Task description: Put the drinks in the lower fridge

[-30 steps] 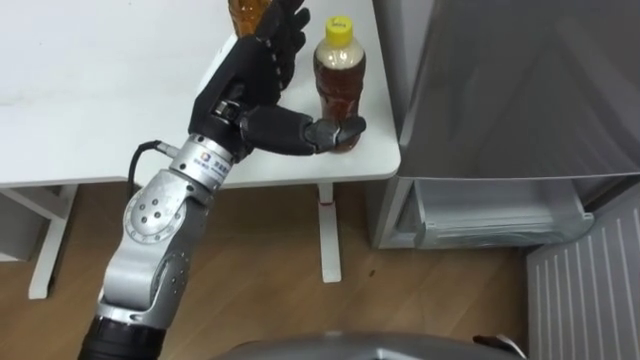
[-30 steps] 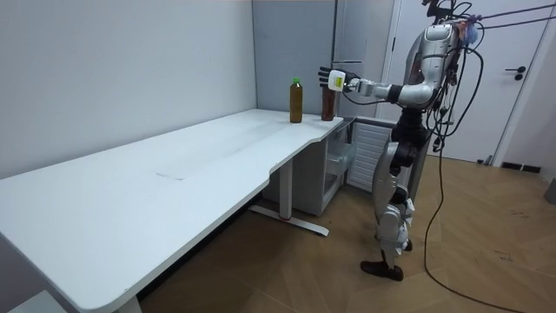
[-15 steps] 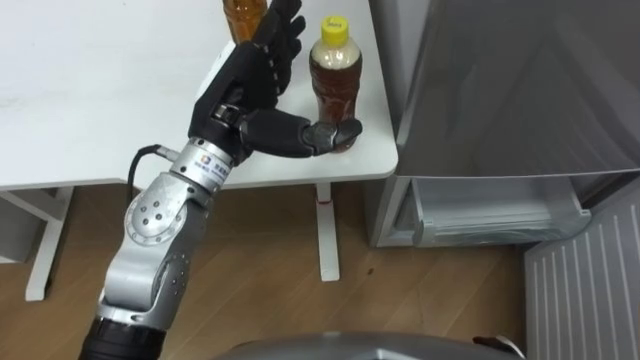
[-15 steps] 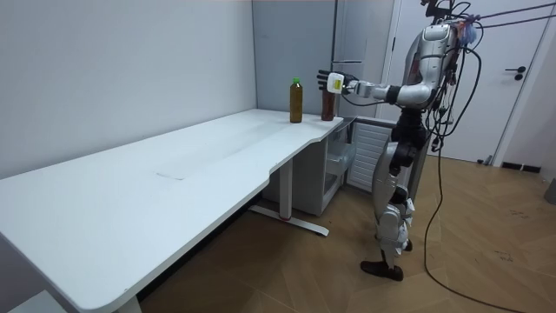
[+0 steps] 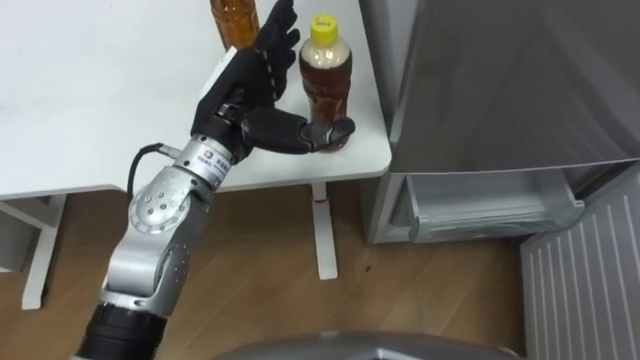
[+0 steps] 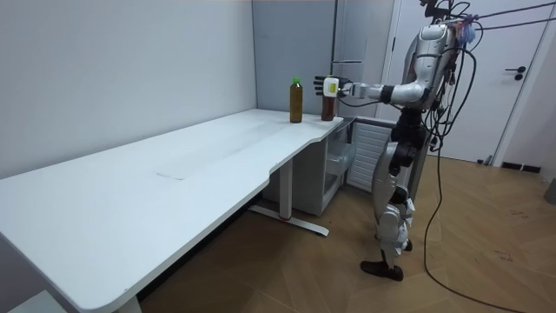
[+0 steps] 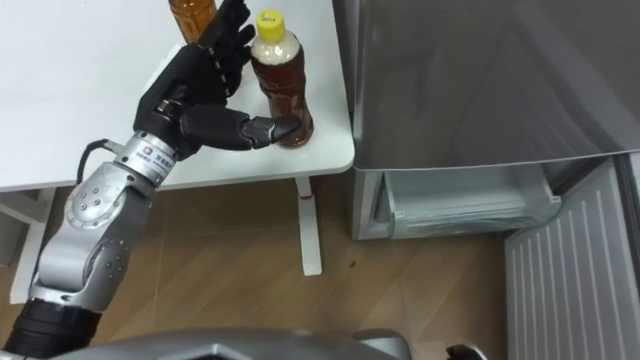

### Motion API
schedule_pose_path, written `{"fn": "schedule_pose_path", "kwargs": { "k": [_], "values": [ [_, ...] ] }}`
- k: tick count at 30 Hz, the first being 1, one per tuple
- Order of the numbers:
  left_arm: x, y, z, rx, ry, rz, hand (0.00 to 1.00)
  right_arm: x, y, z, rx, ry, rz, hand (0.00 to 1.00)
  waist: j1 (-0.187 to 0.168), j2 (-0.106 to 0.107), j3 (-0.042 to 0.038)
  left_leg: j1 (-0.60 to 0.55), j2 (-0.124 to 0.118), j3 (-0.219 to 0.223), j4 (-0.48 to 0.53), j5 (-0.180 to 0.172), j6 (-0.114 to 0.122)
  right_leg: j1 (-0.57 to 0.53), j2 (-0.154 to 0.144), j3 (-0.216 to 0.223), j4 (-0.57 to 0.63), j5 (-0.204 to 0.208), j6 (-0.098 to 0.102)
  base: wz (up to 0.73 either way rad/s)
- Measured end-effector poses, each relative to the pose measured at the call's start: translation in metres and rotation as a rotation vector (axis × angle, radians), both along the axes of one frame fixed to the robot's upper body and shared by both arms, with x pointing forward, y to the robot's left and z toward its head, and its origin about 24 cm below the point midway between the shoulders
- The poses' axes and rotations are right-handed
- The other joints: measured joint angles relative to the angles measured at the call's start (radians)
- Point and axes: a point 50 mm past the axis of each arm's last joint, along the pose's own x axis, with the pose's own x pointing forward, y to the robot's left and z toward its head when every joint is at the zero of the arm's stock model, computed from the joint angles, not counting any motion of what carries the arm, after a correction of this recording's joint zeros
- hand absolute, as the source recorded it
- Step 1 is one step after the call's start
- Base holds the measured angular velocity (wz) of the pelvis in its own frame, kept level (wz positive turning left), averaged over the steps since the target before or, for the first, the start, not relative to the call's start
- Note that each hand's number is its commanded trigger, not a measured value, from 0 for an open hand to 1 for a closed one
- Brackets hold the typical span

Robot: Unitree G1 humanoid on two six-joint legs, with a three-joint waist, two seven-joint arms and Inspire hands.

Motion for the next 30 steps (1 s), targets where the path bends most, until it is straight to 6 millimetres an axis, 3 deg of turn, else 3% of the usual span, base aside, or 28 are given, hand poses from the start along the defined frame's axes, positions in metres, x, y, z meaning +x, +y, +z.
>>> {"fn": "schedule_pose_path", "kwargs": {
  "k": [6,17,30],
  "values": [
    [0.007,0.002,-0.008,0.012,0.051,0.023,0.00,0.001,0.000,0.000,-0.001,-0.010,-0.005,0.00,-0.003,0.011,0.0002,0.000,0.001,0.000,0.003,0.000,0.000,0.001,0.001,0.001,0.001,0.000,0.000,0.00],
    [0.016,0.013,-0.013,-0.034,0.089,0.089,0.00,-0.001,0.000,0.000,0.005,0.004,-0.012,0.00,-0.022,0.007,0.0023,0.022,0.001,0.002,-0.001,0.000,0.000,0.018,0.001,0.005,0.002,0.000,0.000,0.00],
    [0.021,0.012,-0.009,-0.034,0.081,0.076,0.00,-0.006,0.001,0.000,0.016,0.023,-0.029,0.00,-0.024,0.005,0.0034,0.033,0.003,0.022,-0.014,0.000,0.000,0.013,0.001,0.022,0.002,0.000,0.000,-0.03]
  ]
}}
